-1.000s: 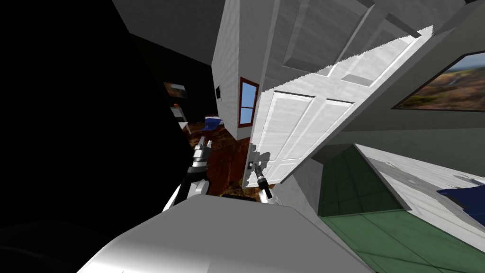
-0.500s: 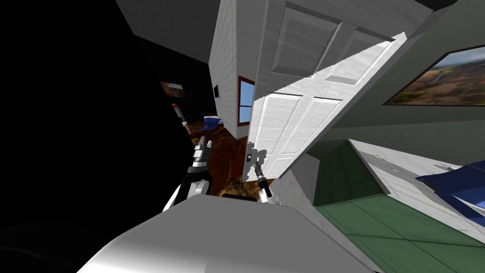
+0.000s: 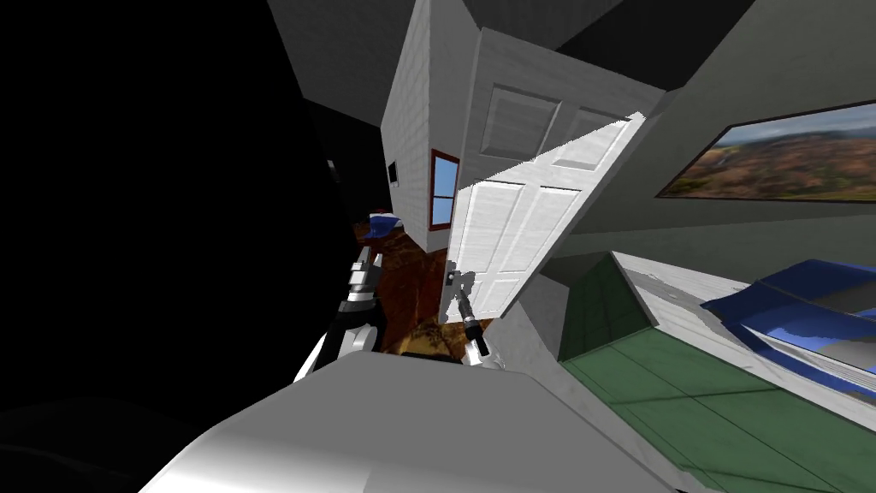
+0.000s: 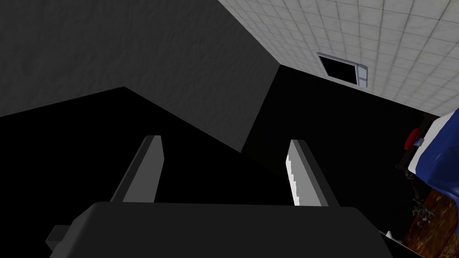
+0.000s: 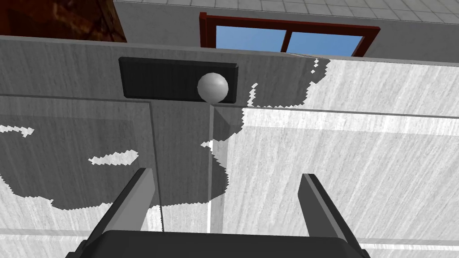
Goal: Push the door open
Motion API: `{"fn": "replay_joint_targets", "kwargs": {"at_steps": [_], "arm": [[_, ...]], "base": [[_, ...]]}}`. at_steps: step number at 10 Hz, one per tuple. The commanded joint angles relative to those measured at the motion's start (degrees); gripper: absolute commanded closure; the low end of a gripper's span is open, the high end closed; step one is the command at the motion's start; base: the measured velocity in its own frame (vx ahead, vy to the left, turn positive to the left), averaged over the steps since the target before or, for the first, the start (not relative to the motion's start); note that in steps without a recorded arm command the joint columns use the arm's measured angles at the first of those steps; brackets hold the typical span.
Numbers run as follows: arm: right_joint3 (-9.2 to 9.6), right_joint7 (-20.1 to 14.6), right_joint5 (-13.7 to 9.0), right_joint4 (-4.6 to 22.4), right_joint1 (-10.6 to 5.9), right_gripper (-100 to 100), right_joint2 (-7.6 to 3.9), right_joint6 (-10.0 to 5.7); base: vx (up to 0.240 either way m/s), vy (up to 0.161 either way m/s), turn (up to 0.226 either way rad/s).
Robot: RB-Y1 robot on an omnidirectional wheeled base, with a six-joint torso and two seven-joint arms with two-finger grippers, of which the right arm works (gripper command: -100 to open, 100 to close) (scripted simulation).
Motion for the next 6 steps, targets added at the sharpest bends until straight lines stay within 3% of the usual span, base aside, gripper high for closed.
{"fn": "replay_joint_targets", "kwargs": {"at_steps": [1, 4, 6], "arm": [[-0.04, 0.31, 0.02, -0.74, 0.42, -100, -0.42, 0.15], [-0.36, 1.12, -0.06, -0.57, 0.53, -100, -0.28, -0.19], [-0.63, 1.81, -0.13, -0.42, 0.62, -100, 0.48, -0.47]], "base": [[0.167, 0.045, 0.020], [0.212, 0.017, 0.015], [0.236, 0.029, 0.022]]}}
